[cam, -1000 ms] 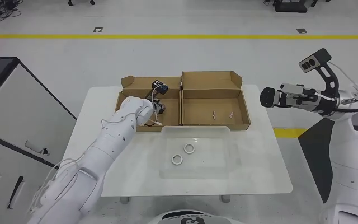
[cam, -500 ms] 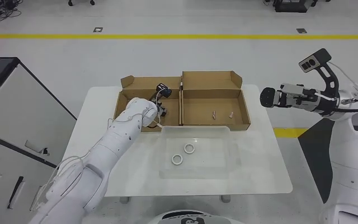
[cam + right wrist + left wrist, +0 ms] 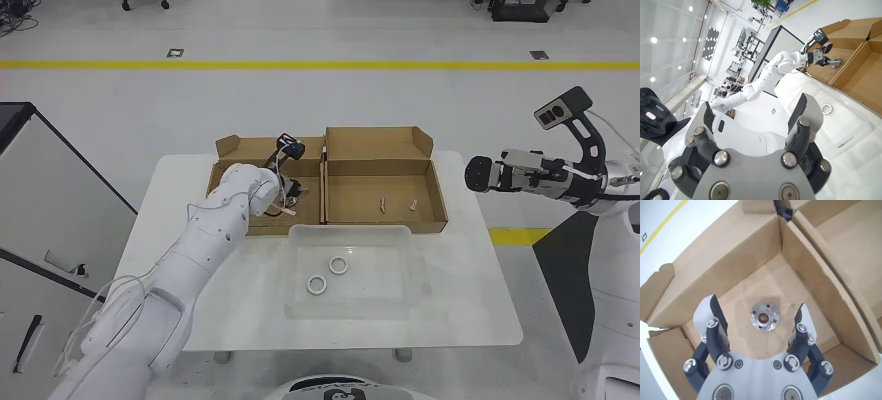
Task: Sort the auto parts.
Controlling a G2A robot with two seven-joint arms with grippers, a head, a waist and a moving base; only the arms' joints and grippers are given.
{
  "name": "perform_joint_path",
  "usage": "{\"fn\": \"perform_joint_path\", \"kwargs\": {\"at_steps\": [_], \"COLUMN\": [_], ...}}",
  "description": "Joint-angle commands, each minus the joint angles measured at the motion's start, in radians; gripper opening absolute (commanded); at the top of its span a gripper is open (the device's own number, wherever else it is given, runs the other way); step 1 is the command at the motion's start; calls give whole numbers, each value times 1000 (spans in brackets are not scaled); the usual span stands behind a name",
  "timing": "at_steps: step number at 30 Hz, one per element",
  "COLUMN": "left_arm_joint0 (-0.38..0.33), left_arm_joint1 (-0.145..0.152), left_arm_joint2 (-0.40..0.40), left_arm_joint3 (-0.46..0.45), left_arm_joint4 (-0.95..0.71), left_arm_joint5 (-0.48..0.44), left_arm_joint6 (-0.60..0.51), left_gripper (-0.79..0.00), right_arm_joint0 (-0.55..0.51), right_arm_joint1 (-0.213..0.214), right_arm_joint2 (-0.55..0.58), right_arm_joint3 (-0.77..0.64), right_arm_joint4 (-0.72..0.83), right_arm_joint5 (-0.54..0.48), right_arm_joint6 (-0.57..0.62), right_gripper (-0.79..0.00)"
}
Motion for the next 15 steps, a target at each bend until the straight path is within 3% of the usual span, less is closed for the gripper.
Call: {"fn": "perform_joint_path", "kwargs": {"at_steps": [1, 5, 10, 15], "left_arm_joint0": [13, 67, 196, 323], "left_arm_joint1": [12, 46, 92, 121], "left_arm_joint2": [-30, -105, -213, -276], "left_arm_joint3": [-65, -257, -549, -770], "left_arm_joint4": [2, 36, 54, 48], "left_arm_joint5": [-7, -29, -102, -185], "left_arm_joint6": [-11, -66, -178, -284], "left_gripper": [0, 0, 0, 0], "right_arm_joint0": [0, 0, 0, 0], "right_arm_joint1": [0, 0, 0, 0], "right_arm_joint2": [0, 0, 0, 0], "right_arm_joint3": [0, 0, 0, 0], "right_arm_joint4": [0, 0, 0, 0], "right_arm_joint5": [0, 0, 0, 0], "right_arm_joint6": [0, 0, 0, 0], "right_gripper": [0, 0, 0, 0]}}
